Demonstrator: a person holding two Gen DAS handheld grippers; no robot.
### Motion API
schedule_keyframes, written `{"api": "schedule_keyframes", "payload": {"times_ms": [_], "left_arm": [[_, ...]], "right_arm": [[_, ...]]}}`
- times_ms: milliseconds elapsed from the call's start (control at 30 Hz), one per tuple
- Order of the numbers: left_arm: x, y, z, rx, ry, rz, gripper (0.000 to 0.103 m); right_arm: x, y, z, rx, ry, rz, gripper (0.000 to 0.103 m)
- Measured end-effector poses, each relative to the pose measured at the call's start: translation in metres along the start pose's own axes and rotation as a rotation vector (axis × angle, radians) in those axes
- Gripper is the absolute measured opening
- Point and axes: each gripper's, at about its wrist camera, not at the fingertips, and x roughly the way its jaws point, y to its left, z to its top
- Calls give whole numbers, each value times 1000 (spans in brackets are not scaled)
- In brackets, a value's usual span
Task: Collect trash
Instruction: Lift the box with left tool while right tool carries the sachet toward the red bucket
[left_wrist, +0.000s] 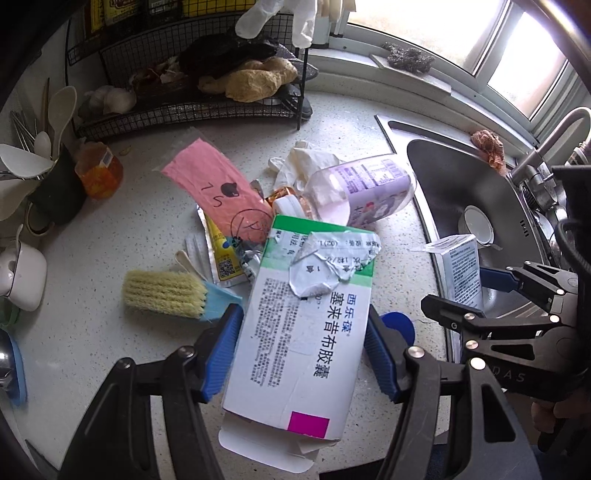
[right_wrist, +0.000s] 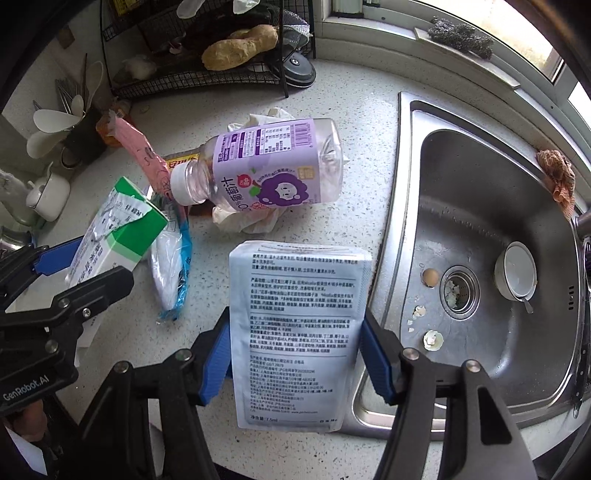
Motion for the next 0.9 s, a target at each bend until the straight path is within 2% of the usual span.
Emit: {"api": "schedule_keyframes", "payload": {"times_ms": [233, 467, 667, 900], "left_arm": [[-17, -38, -19, 68, -9, -32, 62], [-39, -88, -47, 129, -9, -58, 62], [-66, -140, -93, 181, -17, -57, 62], [-82, -189, -166, 226, 12, -46, 62]], "right_arm": [[-37, -18, -33, 61, -58, -13, 61], [-86, -42, -86, 123, -113, -6, 61], [-116, -57, -147, 157, -152, -16, 61], [-141, -75, -235, 192, -157, -31, 61]]}}
